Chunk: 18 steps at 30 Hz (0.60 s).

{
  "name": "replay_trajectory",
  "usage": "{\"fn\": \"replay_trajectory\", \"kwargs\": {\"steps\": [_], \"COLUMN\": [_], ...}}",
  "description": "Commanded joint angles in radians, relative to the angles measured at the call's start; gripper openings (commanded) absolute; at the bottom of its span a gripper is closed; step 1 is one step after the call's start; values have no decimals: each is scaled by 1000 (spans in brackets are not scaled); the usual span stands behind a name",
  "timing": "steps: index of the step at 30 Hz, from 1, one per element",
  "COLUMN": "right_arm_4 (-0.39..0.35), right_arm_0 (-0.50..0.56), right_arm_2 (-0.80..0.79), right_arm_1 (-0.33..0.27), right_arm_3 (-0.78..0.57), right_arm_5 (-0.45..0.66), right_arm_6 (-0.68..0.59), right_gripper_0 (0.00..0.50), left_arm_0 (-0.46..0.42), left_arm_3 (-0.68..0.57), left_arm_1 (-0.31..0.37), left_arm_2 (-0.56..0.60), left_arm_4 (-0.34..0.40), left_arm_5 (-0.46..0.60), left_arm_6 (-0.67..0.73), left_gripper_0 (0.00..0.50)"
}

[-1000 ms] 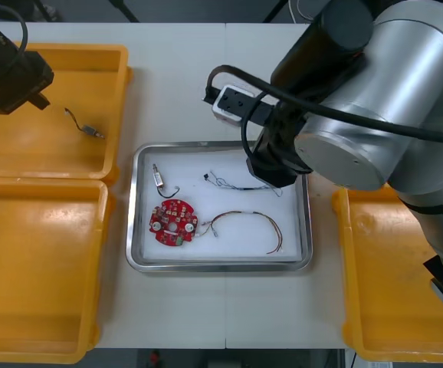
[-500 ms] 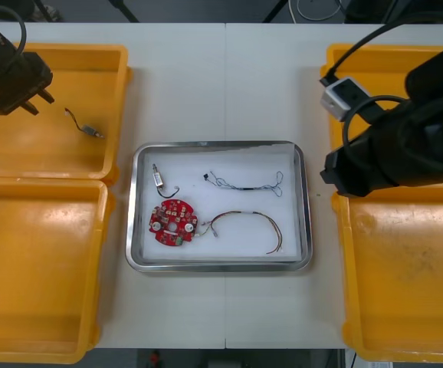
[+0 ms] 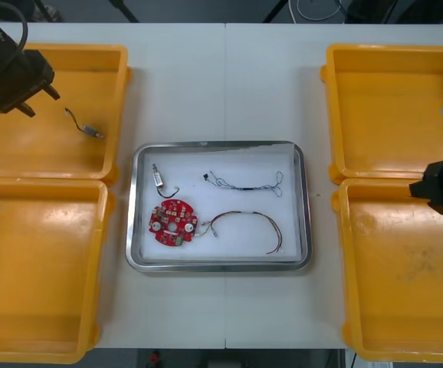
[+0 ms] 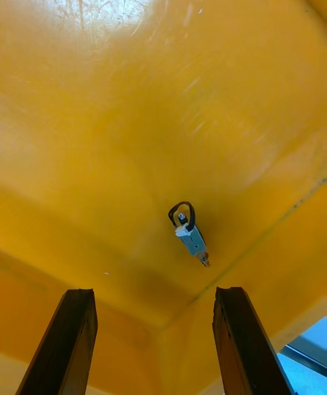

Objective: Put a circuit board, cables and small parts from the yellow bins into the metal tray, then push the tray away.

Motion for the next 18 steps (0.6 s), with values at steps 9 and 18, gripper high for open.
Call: {"fn": "replay_trajectory", "kwargs": {"steps": [9, 18], "right_arm_4": [22, 25], "right_arm_0": [208, 233], "right_arm_2": [-200, -222], "right_arm_1": [-16, 21], "right_arm_3": [-32, 32], "right_arm_5": [3, 3], "right_arm_6": [-6, -5], "right_gripper_0": [500, 500], "left_arm_0": [-52, -52], "left_arm_3": [-19, 53], "left_arm_1": [-32, -87], "left_arm_2": [-63, -127], "left_arm_4": [12, 4], "left_arm_5": [-11, -127], "left_arm_6": [170, 210], "left_gripper_0": [500, 500]}}
